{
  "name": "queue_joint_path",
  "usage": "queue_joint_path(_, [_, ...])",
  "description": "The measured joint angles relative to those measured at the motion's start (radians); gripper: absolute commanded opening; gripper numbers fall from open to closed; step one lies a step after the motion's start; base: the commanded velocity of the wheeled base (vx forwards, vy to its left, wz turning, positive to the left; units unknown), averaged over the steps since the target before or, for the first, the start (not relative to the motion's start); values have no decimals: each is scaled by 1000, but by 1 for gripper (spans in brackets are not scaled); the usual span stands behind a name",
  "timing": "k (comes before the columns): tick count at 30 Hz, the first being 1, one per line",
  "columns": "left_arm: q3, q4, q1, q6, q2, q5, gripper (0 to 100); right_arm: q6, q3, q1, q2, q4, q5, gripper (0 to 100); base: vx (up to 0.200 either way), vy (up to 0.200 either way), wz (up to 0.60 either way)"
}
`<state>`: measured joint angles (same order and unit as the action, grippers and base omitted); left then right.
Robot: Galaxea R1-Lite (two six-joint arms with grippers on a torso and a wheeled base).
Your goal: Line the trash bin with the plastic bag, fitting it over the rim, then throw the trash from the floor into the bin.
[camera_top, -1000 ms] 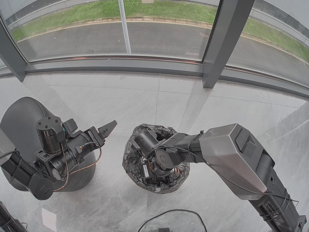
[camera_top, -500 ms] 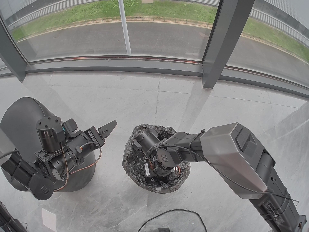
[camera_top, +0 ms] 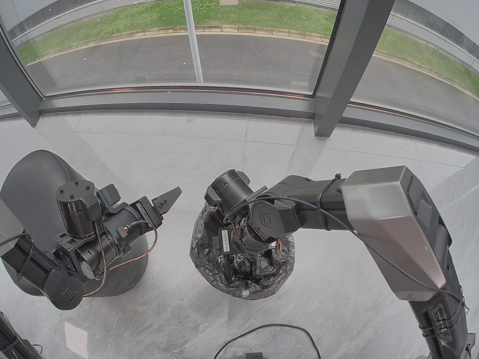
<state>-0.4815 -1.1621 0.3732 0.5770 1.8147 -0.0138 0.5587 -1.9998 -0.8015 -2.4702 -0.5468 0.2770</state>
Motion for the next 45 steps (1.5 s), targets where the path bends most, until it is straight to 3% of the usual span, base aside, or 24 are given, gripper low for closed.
queue_joint_path(7, [0,0,1,0,0,0,100,17,0,-29,53,-9,-21,100,0,0,0])
queue_joint_path(11, [0,0,1,0,0,0,100,21,0,-34,52,-4,-71,100,0,0,0])
queue_joint_path(25, [0,0,1,1,4,1,100,63,0,-5,-51,40,-150,100,0,0,0])
queue_joint_path(45, [1,-1,11,1,9,3,100,60,0,44,-222,81,-145,100,0,0,0])
